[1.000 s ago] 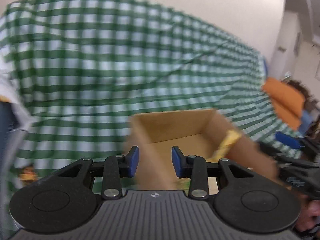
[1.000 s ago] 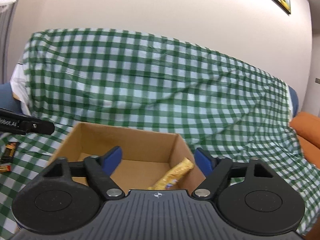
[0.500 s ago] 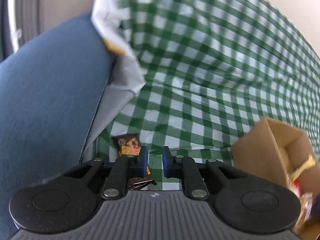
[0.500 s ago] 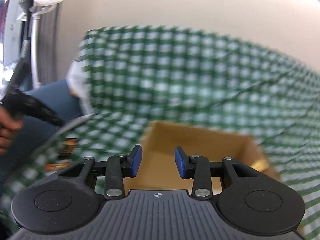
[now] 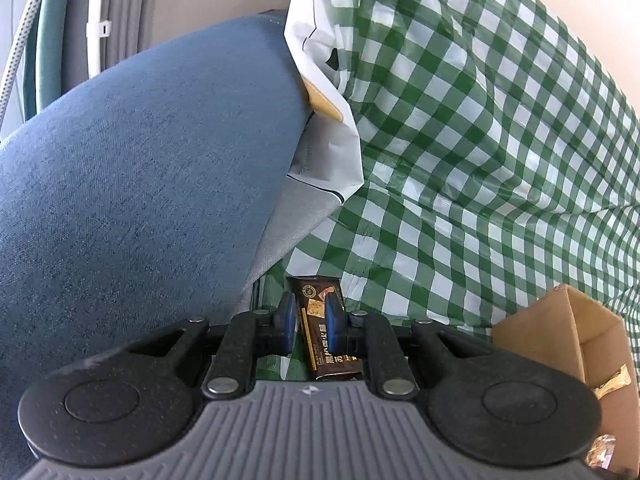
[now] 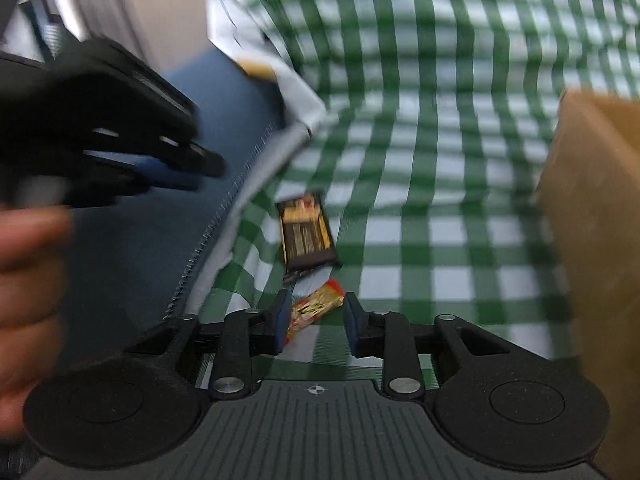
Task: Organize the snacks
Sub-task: 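Grasp the dark cracker pack with the left tool while the right tool grasps the small red-gold candy, then lift the cracker pack and candy and carry both over the box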
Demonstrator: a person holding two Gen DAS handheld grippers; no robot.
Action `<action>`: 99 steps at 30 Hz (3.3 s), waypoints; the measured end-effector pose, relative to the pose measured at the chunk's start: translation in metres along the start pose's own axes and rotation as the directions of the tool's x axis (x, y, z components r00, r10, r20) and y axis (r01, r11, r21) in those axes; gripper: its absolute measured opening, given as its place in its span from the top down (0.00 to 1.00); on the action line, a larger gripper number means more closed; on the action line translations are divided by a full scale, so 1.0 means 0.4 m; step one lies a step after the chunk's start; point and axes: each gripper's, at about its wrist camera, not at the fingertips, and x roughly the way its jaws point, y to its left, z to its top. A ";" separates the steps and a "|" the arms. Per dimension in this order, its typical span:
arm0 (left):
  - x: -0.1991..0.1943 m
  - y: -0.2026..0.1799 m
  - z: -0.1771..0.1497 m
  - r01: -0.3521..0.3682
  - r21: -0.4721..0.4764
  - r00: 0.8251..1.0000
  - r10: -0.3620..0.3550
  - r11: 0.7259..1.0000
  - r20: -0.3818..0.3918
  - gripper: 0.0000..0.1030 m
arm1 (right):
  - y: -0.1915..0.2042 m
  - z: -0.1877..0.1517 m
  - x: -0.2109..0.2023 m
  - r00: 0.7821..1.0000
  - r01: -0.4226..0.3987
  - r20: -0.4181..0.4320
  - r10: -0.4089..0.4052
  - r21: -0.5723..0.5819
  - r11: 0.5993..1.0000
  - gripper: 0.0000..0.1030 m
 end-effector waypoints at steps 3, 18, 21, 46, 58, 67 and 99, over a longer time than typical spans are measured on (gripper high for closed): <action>0.012 -0.004 0.005 0.011 -0.003 1.000 -0.011 1.000 -0.004 0.85 | 0.021 -0.002 0.080 0.998 0.027 -0.059 -0.025 0.035 0.999 0.50; 0.123 -0.060 -0.027 0.047 0.009 0.988 -0.045 0.999 -0.151 0.73 | -0.113 -0.071 -0.049 0.991 0.074 -0.100 -0.087 -0.127 0.989 0.83; 0.171 -0.085 -0.042 0.030 0.038 0.984 -0.023 0.999 -0.178 0.54 | -0.149 -0.113 -0.104 0.990 0.055 -0.116 -0.078 -0.190 0.980 0.83; 0.094 -0.145 -0.128 -0.051 0.285 0.987 0.091 0.957 -0.129 0.59 | -0.193 -0.211 -0.166 0.994 0.036 -0.082 -0.067 -0.335 0.941 0.83; 0.001 -0.154 -0.318 -0.007 0.147 0.936 0.059 0.989 -0.347 0.60 | -0.242 -0.259 -0.177 0.987 0.038 -0.141 -0.079 -0.274 0.961 0.82; 0.012 -0.170 -0.360 -0.037 0.169 0.935 0.094 0.985 -0.341 0.45 | -0.251 -0.273 -0.193 0.988 0.025 -0.138 -0.069 -0.297 0.955 0.82; 0.048 -0.187 -0.371 -0.085 0.255 0.935 0.166 0.963 -0.313 0.58 | -0.254 -0.279 -0.209 0.994 0.037 -0.087 -0.070 -0.337 0.941 0.82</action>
